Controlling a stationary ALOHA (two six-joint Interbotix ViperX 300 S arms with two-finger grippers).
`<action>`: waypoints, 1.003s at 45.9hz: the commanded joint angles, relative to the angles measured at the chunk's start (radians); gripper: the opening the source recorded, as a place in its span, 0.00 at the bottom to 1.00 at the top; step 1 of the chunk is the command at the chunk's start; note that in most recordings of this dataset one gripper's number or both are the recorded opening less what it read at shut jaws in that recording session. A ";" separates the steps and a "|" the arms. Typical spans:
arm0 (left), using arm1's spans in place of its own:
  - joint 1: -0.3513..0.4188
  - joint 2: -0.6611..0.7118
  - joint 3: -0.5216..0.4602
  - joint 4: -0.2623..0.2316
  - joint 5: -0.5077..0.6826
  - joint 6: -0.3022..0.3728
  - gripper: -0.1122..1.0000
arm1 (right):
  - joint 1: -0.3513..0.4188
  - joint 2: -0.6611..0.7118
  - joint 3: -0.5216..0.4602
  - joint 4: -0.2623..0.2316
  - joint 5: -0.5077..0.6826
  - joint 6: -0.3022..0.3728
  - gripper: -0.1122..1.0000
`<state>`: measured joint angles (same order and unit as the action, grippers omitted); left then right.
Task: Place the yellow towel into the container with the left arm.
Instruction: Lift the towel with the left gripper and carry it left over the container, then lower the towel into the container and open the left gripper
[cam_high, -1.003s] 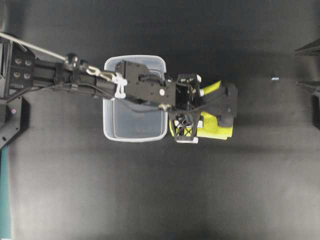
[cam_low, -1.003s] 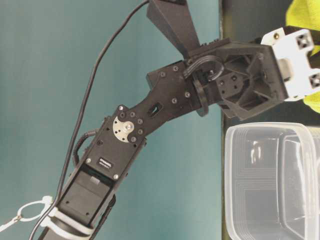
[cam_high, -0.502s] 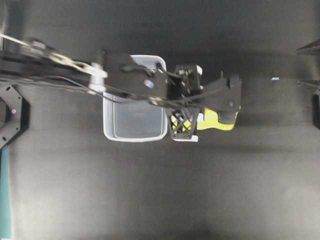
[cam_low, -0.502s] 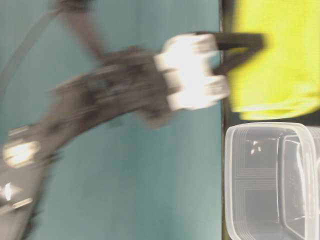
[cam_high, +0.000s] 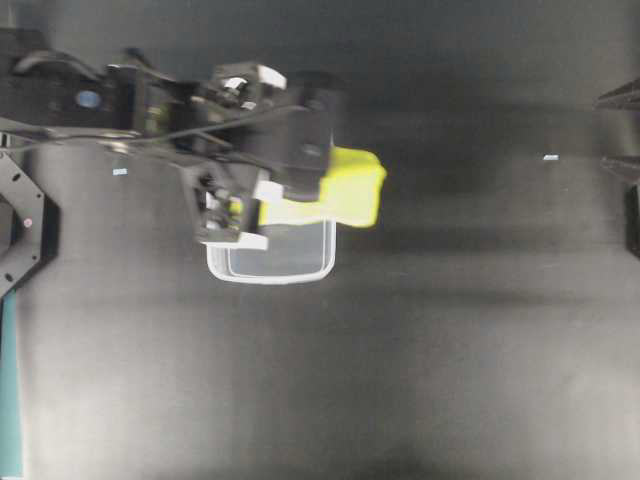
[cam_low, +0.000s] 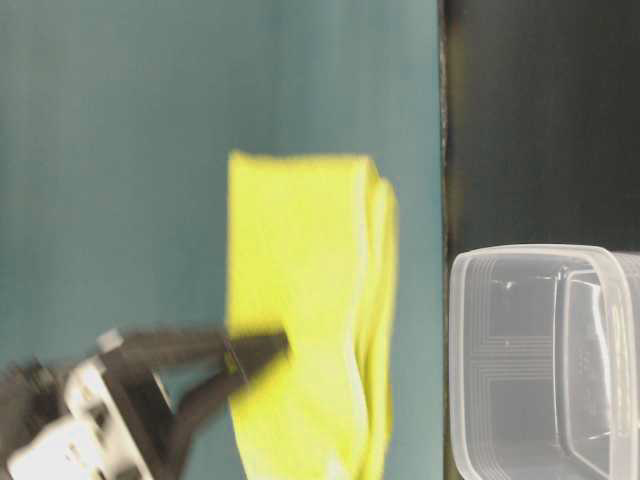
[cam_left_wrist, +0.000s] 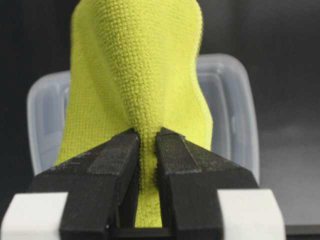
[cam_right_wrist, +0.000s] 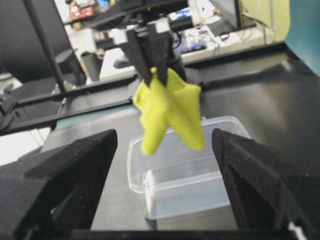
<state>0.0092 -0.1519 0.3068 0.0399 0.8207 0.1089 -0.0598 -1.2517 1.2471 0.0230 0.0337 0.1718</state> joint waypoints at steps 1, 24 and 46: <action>0.002 -0.058 0.052 0.003 -0.041 0.003 0.16 | -0.003 0.006 -0.012 0.003 0.000 0.002 0.77; 0.021 -0.054 0.169 0.003 -0.140 0.005 0.16 | -0.015 0.000 -0.015 0.003 0.000 0.000 0.77; 0.028 -0.020 0.256 0.003 -0.258 -0.006 0.57 | -0.015 0.000 -0.017 0.003 -0.002 0.000 0.77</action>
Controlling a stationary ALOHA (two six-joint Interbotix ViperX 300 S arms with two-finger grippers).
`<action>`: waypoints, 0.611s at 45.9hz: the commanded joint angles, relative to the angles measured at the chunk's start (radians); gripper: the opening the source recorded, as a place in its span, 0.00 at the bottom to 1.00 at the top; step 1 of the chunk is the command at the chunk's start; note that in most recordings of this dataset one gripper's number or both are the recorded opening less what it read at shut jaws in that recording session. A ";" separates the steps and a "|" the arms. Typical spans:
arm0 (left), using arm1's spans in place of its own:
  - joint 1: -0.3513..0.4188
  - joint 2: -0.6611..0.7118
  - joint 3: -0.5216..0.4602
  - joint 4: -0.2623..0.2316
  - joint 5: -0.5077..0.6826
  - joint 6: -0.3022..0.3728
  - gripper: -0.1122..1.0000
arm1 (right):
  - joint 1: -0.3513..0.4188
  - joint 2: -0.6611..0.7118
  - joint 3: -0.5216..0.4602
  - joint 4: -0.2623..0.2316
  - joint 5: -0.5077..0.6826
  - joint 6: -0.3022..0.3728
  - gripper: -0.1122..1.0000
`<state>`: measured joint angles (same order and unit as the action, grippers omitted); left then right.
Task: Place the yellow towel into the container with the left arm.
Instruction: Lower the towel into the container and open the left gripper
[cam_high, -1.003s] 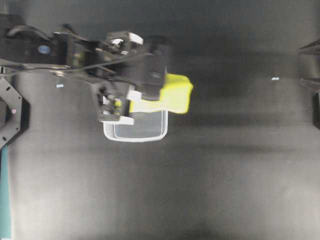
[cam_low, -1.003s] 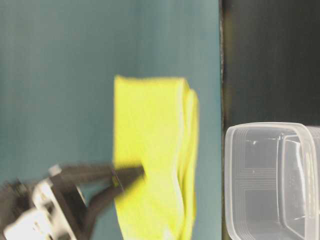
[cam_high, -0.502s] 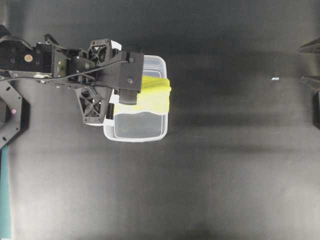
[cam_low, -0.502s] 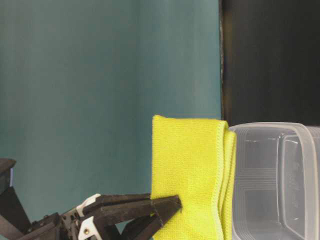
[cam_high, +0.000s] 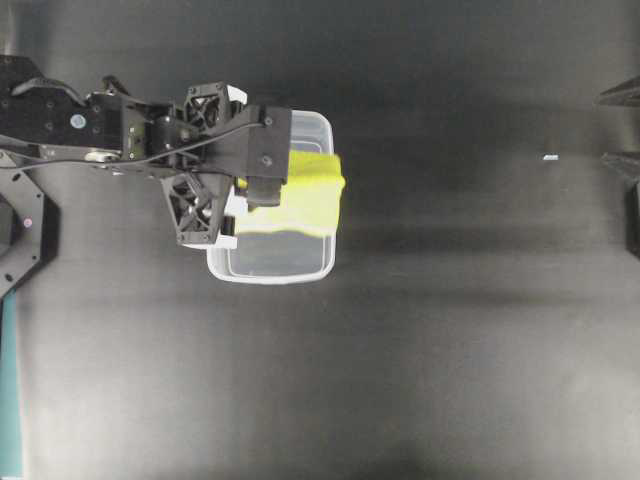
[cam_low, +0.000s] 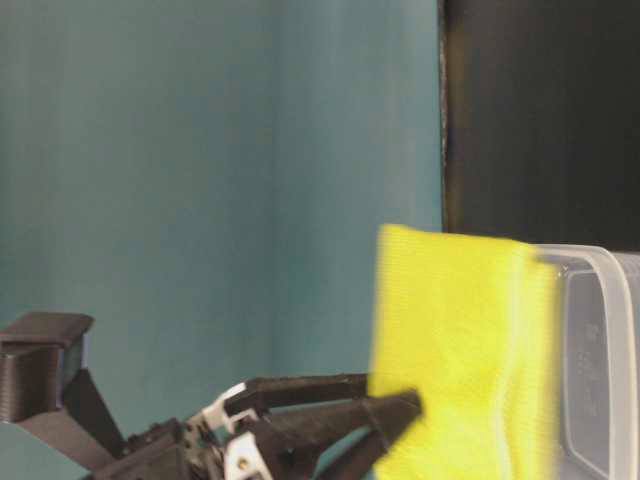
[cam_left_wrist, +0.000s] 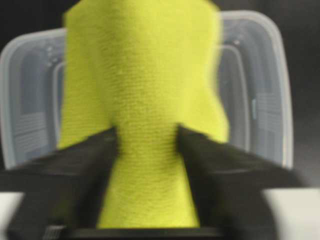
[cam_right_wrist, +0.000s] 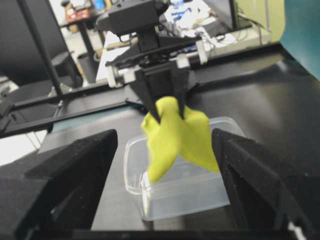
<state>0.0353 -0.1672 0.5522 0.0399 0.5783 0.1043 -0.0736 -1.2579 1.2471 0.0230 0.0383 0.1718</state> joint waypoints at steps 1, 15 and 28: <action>0.002 -0.003 0.015 0.003 -0.015 -0.008 0.62 | -0.002 0.006 -0.017 0.002 -0.006 0.000 0.77; -0.005 -0.063 0.067 0.003 -0.071 -0.026 0.86 | -0.002 0.005 -0.017 0.003 -0.005 0.008 0.77; 0.009 -0.347 0.129 0.003 -0.109 -0.034 0.87 | -0.002 0.003 -0.017 0.003 -0.002 0.009 0.77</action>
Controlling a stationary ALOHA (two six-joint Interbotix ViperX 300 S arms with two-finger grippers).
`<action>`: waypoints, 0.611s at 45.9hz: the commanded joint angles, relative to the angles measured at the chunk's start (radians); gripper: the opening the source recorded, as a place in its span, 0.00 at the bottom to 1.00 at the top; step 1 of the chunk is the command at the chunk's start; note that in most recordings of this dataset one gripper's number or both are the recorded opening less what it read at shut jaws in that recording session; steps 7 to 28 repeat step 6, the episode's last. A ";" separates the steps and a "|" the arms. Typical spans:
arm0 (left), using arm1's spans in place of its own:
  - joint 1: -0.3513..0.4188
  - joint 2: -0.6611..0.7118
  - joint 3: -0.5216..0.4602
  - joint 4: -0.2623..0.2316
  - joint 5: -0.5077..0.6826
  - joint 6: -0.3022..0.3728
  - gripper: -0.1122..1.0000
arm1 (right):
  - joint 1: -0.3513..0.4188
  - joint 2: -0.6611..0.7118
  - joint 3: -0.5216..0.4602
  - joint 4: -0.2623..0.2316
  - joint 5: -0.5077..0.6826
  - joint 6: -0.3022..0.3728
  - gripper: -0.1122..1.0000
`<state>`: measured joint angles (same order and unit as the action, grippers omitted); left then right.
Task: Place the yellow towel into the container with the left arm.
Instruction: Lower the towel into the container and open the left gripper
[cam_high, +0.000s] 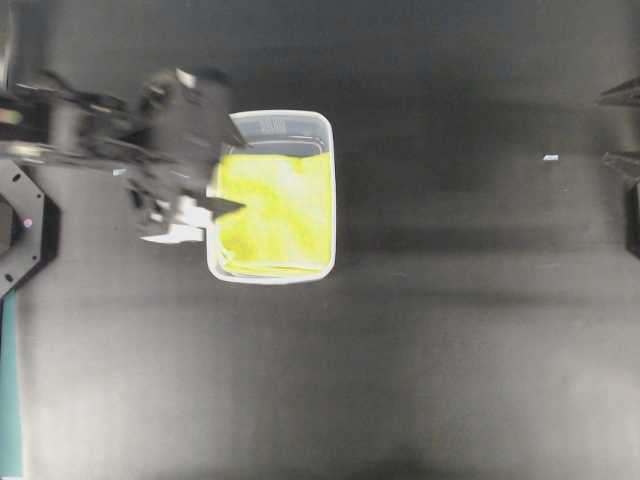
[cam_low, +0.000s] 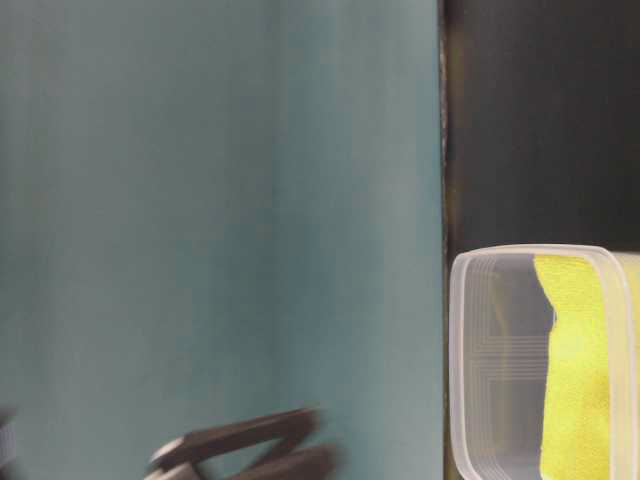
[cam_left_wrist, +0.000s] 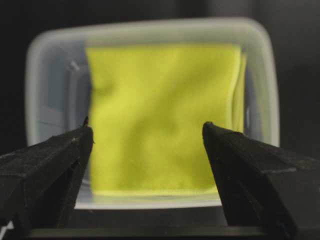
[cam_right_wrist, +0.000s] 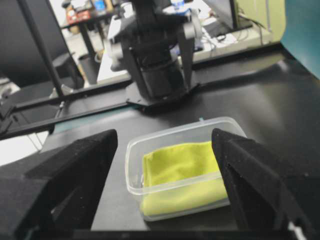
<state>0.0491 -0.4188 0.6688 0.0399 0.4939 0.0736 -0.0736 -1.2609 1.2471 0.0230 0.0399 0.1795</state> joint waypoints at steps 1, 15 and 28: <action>-0.006 -0.130 0.029 0.003 -0.040 -0.008 0.87 | -0.002 0.006 -0.017 0.003 -0.003 0.002 0.77; -0.012 -0.239 0.101 0.003 -0.107 -0.014 0.87 | -0.002 0.006 -0.017 0.003 -0.003 -0.002 0.77; -0.012 -0.239 0.101 0.003 -0.107 -0.014 0.87 | -0.002 0.006 -0.017 0.003 -0.003 -0.002 0.77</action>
